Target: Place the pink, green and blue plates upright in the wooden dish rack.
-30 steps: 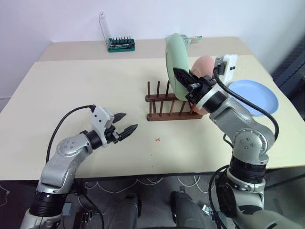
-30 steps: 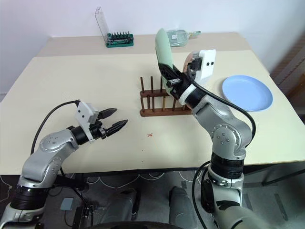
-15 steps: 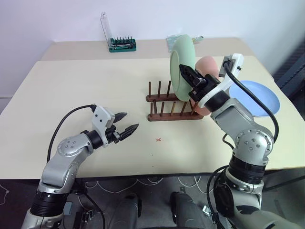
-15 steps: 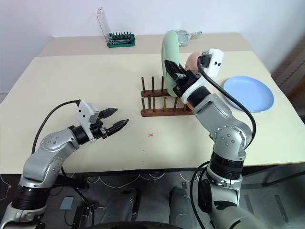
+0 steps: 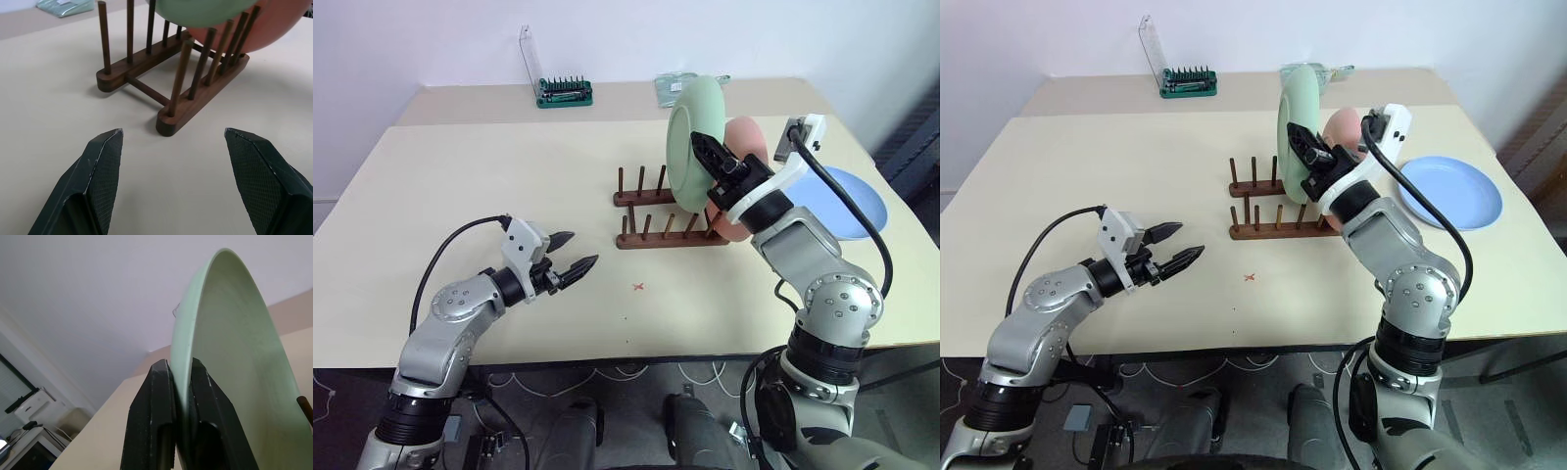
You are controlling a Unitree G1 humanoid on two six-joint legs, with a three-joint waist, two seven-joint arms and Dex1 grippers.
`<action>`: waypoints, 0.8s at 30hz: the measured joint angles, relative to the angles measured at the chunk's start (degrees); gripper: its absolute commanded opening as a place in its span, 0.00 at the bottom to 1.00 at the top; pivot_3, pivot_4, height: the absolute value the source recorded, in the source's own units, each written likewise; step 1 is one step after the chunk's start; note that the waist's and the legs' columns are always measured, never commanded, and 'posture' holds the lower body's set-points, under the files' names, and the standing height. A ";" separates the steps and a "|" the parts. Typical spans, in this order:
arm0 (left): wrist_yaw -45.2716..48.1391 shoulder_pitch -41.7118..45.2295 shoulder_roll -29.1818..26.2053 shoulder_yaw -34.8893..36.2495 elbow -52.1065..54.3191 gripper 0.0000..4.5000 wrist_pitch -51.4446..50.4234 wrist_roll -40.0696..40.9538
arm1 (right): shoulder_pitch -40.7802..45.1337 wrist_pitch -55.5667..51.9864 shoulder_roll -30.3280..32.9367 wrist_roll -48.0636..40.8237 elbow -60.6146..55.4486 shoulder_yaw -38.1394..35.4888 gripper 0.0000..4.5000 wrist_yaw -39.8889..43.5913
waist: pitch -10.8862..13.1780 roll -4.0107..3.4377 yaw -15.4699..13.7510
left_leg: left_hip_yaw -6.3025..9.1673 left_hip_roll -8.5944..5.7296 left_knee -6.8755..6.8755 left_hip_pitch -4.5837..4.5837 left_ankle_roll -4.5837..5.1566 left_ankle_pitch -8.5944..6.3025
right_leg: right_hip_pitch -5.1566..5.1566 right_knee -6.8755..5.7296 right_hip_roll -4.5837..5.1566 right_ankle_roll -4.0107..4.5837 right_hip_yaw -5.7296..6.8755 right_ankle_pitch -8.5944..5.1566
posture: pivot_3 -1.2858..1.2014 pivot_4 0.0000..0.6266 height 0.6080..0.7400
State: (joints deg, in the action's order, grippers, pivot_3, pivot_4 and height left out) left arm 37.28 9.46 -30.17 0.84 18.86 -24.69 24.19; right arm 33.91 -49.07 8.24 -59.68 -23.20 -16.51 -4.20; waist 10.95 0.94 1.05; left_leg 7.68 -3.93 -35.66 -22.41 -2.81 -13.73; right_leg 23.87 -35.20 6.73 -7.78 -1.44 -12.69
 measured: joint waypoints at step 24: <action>0.98 -0.46 0.90 -0.06 -0.78 0.75 0.84 -1.16 | 1.85 -0.75 0.34 0.88 3.50 2.84 0.08 -5.16 | 0.05 -0.08 0.05 | -0.01 0.01 0.07 -0.07 0.00 0.00 | 0.11 0.01 -0.01 0.00 -0.01 0.00 | 0.52 0.24 1.00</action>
State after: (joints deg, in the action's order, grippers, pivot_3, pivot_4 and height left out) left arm 38.26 9.01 -29.26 0.78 18.08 -23.85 23.03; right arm 35.76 -49.81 8.58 -58.80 -19.70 -13.68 -9.36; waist 11.00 0.86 1.10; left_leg 7.66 -3.92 -35.59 -22.48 -2.81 -13.73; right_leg 23.98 -35.19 6.72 -7.77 -1.45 -12.69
